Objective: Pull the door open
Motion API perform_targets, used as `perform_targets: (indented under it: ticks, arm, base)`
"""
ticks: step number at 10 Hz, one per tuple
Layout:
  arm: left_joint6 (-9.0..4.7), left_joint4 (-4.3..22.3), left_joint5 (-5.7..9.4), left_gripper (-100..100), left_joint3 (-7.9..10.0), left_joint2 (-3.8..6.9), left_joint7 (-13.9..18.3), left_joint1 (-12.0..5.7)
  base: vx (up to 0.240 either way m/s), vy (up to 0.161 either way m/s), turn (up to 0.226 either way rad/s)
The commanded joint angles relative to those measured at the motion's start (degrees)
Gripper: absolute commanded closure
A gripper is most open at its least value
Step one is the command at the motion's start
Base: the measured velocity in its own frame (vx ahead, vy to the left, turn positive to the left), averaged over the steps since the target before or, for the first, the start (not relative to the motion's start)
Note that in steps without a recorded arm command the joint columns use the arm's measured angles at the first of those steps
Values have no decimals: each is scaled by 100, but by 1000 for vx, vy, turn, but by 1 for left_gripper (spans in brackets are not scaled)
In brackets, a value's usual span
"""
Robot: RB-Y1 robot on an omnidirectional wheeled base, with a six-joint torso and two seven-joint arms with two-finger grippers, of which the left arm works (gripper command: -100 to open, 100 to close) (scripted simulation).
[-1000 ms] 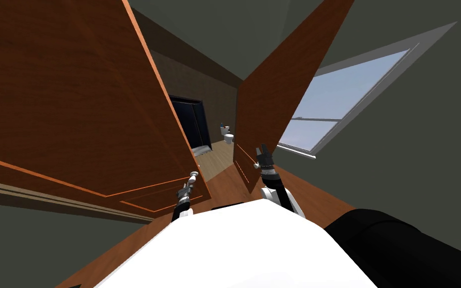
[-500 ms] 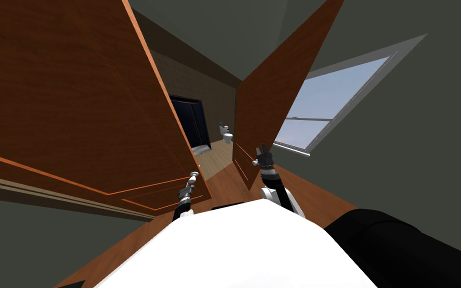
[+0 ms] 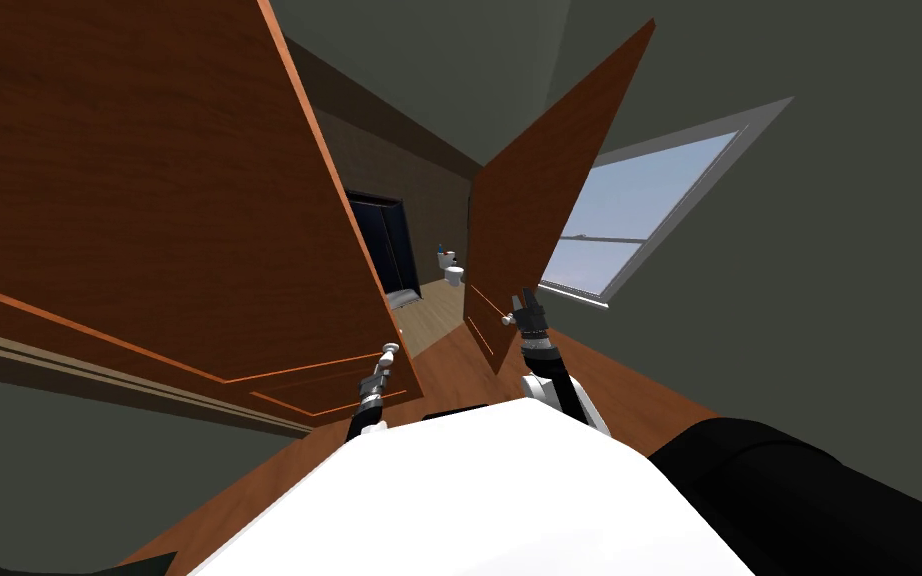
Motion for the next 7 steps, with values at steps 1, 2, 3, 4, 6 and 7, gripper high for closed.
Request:
perform_targets:
  ticks: [1, 2, 3, 4, 6, 7]
  arm:
    - [-113, 78, -75, -100, -170, -89, 59, -97]
    - [-124, 74, -85, -100, -189, -87, 74, -92]
    - [-98, 102, -25, -100, -61, 67, 117, 2]
    - [97, 82, 36, -100, 5, 106, 122, -73]
    - [259, 39, 79, -100, 41, 118, 115, -153]
    - [363, 12, 106, -100, 65, 126, 111, -205]
  base:
    - [-64, 3, -23]
    - [-53, 20, -27]
    - [-19, 37, 38]
    - [17, -12, 86]
    - [29, -58, 33]
    - [44, -61, -4]
